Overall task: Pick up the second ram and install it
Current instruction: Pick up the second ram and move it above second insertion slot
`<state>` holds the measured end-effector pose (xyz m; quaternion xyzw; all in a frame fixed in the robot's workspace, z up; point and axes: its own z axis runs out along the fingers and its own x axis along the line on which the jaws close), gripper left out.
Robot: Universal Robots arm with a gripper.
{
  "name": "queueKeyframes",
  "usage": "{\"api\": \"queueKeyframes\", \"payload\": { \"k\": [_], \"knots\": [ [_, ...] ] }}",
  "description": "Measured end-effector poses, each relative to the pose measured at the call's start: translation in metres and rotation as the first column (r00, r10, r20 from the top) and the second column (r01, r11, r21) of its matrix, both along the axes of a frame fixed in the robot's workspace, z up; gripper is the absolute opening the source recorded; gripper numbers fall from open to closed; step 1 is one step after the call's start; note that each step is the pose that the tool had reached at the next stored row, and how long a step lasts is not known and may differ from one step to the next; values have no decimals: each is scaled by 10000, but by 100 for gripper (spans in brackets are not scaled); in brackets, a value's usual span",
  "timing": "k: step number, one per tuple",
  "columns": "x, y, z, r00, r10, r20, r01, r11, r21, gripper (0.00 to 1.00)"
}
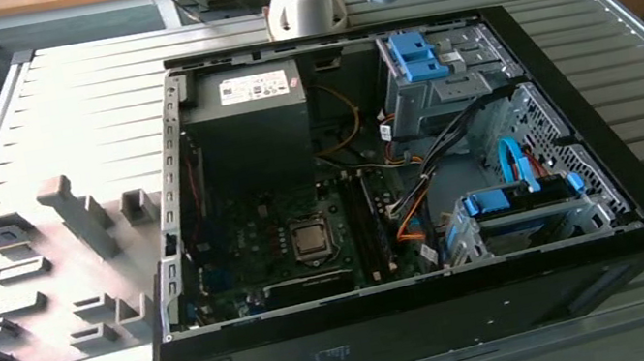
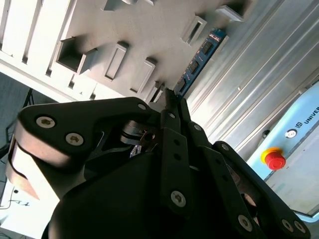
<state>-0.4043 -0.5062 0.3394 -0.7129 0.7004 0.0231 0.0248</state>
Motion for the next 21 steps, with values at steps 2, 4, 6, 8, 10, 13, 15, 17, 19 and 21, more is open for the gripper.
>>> {"api": "queueKeyframes", "payload": {
  "k": [2, 4, 6, 8, 10, 13, 15, 17, 19, 21],
  "knots": [
    [0, 0, 23, 10000, 0, 0, 0, 10000, 3, 14],
    [0, 0, 45, 10000, 0, 1, 0, 10000, 6, 14],
    [0, 0, 74, 10000, 1, 0, -1, 10000, 10, 14],
    [0, 0, 107, 10000, 0, 0, 0, 10000, 14, 14],
    [0, 0, 138, 10000, 0, 1, 0, 10000, 17, 14],
    [0, 0, 185, 10000, 0, 1, 0, 10000, 17, 14],
    [0, 0, 218, 10000, 0, 1, 0, 10000, 17, 14],
    [0, 0, 254, 10000, 0, 1, 0, 10000, 17, 14],
    [0, 0, 294, 10000, 0, 0, 0, 10000, 16, 14],
    [0, 0, 334, 10000, 0, 0, 0, 10000, 16, 14]
  ]
}}
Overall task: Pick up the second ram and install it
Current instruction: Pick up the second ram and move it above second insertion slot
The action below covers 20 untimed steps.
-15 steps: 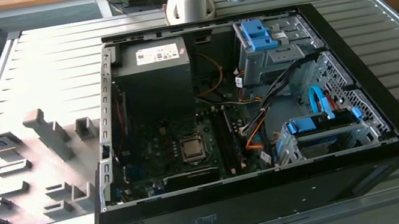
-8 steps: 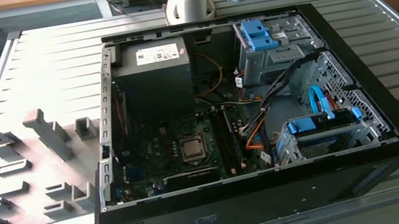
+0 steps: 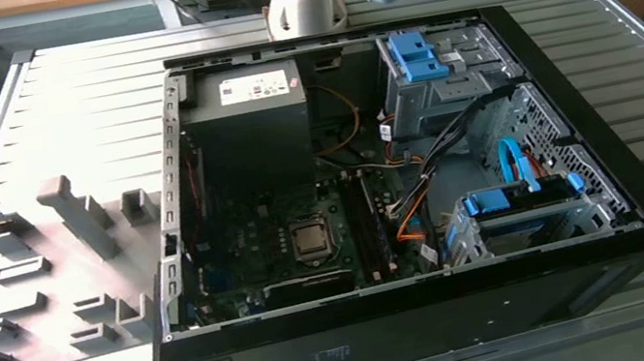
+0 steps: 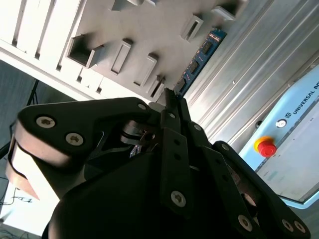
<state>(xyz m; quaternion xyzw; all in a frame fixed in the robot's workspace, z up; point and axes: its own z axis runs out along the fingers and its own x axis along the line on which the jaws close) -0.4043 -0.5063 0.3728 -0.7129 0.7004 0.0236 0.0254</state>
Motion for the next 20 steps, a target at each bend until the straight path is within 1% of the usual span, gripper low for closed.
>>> {"api": "queueKeyframes", "payload": {
  "k": [12, 13, 20],
  "knots": [
    [0, 0, 211, 10000, 0, 0, 0, 10000, 1, 14],
    [0, 0, 222, 10000, 0, 1, 0, 10000, 1, 14],
    [0, 0, 226, 10000, 0, 0, 0, 10000, 0, 14]
  ]
}}
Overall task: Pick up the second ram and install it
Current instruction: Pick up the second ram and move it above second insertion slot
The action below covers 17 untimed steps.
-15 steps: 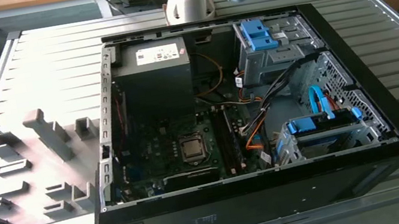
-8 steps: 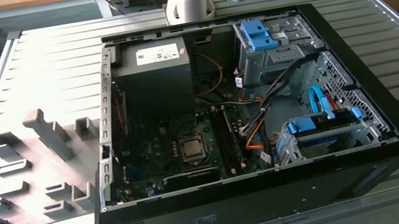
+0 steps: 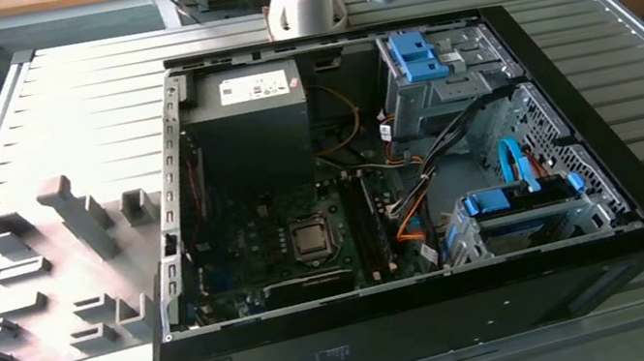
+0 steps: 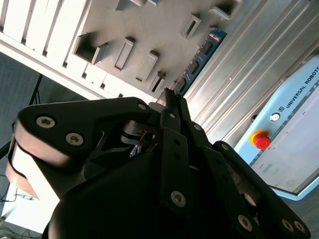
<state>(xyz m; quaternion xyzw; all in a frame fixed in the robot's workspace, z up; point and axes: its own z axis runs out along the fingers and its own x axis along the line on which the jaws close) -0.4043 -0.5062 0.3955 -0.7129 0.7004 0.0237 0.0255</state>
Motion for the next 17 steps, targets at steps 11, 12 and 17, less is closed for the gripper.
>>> {"api": "queueKeyframes", "payload": {
  "k": [11, 12, 17],
  "knots": [
    [178, 1, -5, 10000, 0, -3, 0, 10000, -14, 14],
    [223, 1, -7, 10000, 0, -3, 0, 10000, -13, 14],
    [451, 2, -12, 10000, 0, -4, 0, 10000, -12, 14]
  ]
}}
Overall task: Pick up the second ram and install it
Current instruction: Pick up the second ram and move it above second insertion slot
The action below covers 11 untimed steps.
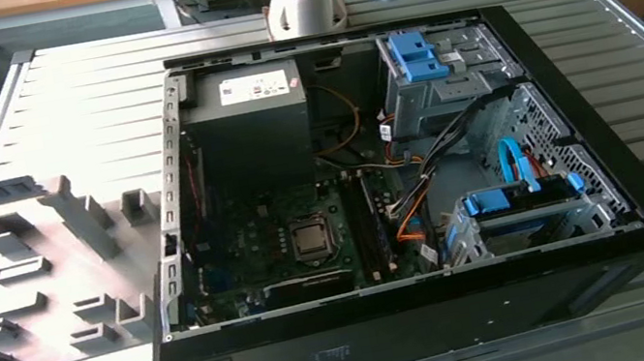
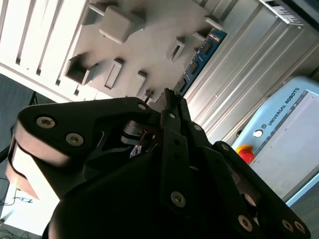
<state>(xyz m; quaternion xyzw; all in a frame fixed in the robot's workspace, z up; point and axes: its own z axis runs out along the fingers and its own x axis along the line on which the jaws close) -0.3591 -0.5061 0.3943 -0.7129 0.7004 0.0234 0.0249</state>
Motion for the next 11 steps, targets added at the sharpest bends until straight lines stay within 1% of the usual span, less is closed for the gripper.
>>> {"api": "queueKeyframes", "payload": {
  "k": [11],
  "knots": [
    [429, 0, 1, 10000, 1, -8, -1, 10000, -1, 14]
  ]
}}
